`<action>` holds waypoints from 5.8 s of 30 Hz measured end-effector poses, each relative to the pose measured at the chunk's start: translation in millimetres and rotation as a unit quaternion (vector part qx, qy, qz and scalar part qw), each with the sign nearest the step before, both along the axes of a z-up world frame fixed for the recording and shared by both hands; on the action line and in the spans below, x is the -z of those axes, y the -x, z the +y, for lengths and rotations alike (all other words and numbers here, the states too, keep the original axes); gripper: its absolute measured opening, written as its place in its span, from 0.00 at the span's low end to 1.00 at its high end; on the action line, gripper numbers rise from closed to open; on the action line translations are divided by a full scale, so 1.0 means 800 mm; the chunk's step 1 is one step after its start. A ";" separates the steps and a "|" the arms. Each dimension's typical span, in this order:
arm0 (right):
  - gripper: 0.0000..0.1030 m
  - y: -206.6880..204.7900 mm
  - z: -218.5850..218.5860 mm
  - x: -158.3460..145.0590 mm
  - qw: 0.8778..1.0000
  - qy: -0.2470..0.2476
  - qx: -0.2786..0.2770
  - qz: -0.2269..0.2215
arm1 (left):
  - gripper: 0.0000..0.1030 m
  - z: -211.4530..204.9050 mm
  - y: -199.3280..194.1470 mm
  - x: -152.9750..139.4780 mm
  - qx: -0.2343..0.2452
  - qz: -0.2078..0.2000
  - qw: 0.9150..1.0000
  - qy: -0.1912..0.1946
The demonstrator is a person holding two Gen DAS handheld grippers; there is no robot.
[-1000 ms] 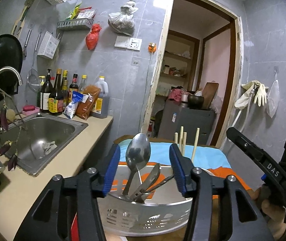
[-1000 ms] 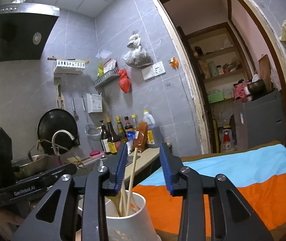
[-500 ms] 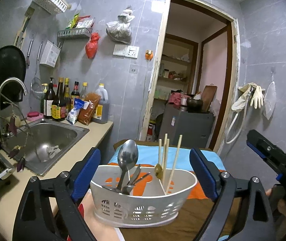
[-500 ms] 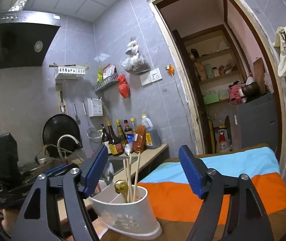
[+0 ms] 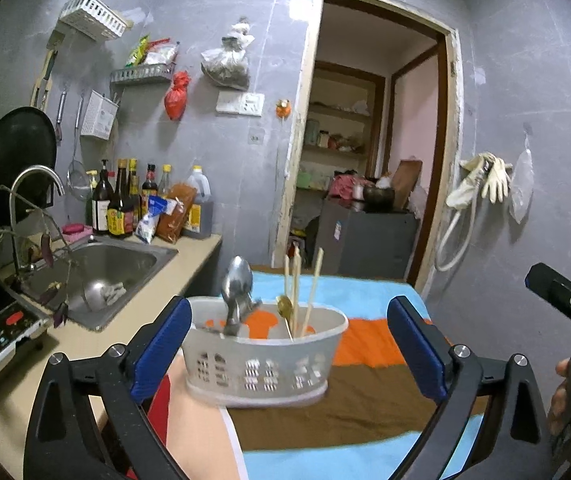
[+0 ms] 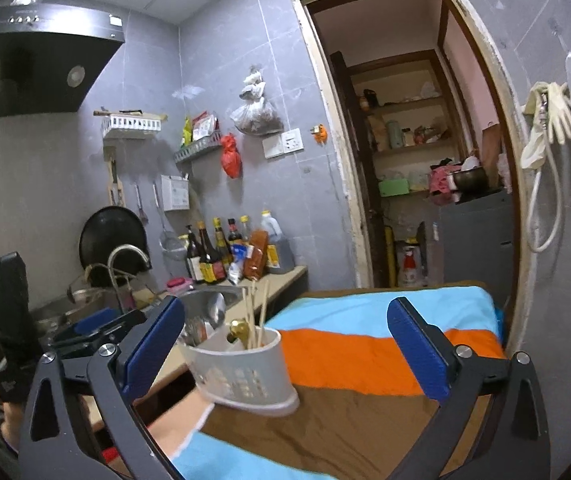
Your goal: Organize utensils
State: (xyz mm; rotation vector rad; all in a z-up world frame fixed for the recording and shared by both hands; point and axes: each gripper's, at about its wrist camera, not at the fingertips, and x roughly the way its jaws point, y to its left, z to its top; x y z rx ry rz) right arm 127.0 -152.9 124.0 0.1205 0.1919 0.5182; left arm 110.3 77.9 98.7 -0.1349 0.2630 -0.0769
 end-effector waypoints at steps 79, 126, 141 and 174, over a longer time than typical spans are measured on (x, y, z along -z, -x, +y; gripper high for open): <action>1.00 0.118 -0.033 0.106 0.986 0.054 0.158 -0.029 | 0.97 -0.047 0.113 0.106 -0.038 -0.022 0.998 -0.036; 1.00 0.117 -0.034 0.105 0.986 0.055 0.157 -0.029 | 0.97 -0.044 0.113 0.106 -0.037 -0.021 0.998 -0.038; 1.00 0.117 -0.034 0.105 0.986 0.055 0.157 -0.029 | 0.97 -0.041 0.114 0.106 -0.036 -0.021 0.998 -0.038; 1.00 0.117 -0.034 0.105 0.986 0.055 0.157 -0.029 | 0.97 -0.033 0.108 0.121 -0.056 0.015 0.998 -0.033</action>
